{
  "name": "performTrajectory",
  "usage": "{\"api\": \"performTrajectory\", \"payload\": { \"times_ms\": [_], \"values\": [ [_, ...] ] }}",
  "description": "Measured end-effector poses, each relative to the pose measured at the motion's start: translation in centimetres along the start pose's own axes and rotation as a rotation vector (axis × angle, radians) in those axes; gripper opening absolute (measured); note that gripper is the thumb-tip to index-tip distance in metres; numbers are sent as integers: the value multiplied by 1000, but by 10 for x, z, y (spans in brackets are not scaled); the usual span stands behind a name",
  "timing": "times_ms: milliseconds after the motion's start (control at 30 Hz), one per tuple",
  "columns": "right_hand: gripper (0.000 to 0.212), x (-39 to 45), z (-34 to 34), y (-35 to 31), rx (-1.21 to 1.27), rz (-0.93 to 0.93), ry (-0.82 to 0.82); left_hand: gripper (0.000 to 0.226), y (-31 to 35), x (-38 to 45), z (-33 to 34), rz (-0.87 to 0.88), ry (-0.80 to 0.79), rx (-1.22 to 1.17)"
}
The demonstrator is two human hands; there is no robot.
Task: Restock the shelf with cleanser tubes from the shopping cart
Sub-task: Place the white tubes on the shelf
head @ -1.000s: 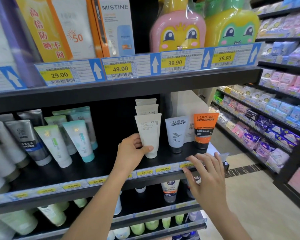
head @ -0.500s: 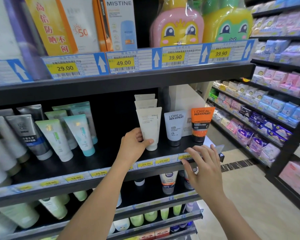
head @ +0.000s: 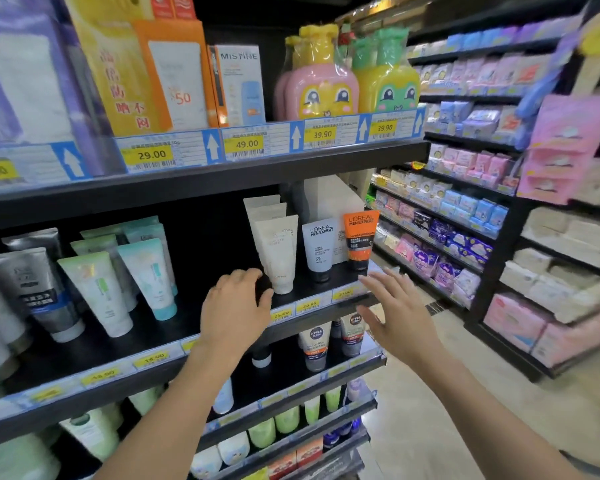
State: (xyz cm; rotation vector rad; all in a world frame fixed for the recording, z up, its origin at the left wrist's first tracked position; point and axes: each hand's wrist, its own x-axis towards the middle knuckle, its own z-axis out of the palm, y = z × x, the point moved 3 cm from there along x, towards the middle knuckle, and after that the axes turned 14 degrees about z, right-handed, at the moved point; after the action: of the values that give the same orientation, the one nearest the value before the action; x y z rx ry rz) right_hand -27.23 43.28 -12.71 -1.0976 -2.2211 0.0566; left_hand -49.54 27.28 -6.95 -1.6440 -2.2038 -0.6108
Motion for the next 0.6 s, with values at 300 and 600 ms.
{"api": "performTrajectory", "payload": {
  "times_ms": [300, 600],
  "values": [
    [49, -93, -98, 38, -313, 418, 23, 39, 108, -10, 17, 642, 10, 110],
    [46, -206, -211, 110, -480, 785, 60, 37, 274, -39, 54, 924, -155, -44]
  ]
}}
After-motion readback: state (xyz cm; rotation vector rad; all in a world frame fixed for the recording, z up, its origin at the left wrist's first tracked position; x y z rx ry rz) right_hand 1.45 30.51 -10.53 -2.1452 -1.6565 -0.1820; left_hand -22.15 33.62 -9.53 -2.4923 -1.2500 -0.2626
